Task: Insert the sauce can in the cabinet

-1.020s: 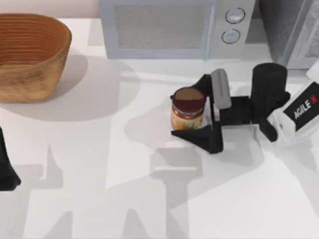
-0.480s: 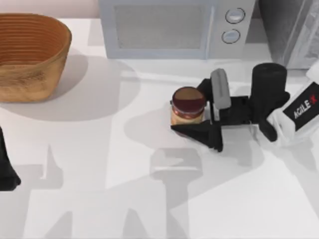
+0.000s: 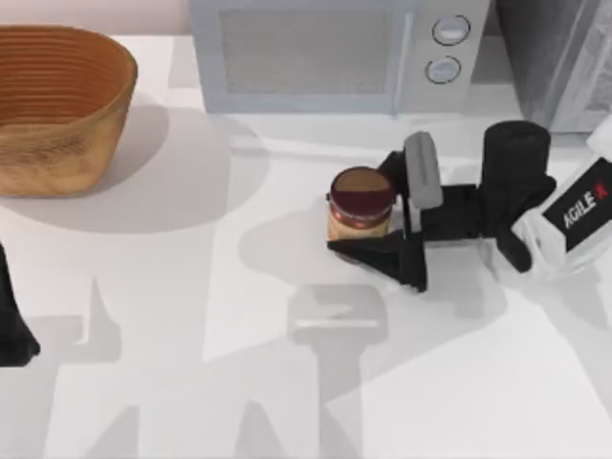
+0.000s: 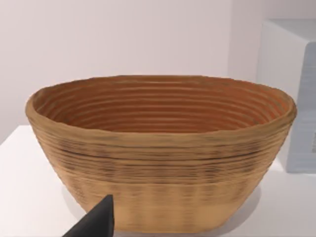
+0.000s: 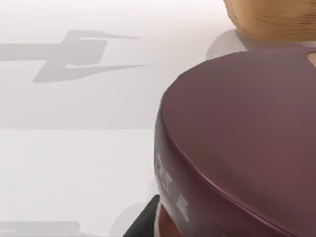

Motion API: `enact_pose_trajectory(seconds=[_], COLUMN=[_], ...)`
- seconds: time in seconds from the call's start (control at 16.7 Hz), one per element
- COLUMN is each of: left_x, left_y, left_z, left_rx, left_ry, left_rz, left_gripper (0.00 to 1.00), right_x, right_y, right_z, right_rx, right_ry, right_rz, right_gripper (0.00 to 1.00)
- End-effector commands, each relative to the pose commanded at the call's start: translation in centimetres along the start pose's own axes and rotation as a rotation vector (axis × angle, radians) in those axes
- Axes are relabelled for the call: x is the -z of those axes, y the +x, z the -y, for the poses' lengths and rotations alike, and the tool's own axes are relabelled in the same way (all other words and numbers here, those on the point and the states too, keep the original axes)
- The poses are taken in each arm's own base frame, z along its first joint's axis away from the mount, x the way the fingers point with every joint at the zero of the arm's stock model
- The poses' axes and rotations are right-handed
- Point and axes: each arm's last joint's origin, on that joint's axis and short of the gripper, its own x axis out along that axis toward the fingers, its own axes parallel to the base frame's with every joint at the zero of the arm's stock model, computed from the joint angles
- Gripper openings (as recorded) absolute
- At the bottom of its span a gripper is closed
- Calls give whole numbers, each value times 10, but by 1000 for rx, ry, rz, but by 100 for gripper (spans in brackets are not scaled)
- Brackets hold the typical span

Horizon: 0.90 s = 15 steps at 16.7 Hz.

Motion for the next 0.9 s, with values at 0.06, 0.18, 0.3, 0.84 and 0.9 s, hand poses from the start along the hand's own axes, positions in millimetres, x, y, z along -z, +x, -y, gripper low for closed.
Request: enact_pose_trajectory(seconds=[0.06, 0.18, 0.3, 0.84, 0.9], left_x=[0, 0, 0, 0, 0], left_y=[0, 0, 0, 0, 0], left_z=[0, 0, 0, 0, 0], left_rx=[0, 0, 0, 0, 0], left_ry=[0, 0, 0, 0, 0], left_rz=[0, 0, 0, 0, 0], left_gripper=[100, 100, 100, 100, 100], right_x=[0, 0, -6, -138, -145], right_y=[0, -1, -1, -15, -16], right_z=[0, 1, 1, 3, 1], right_rx=[0, 3, 1, 4, 3], right_ry=[0, 1, -2, 3, 1], right_rz=[0, 0, 1, 0, 0], right_gripper=[0, 0, 0, 0, 0])
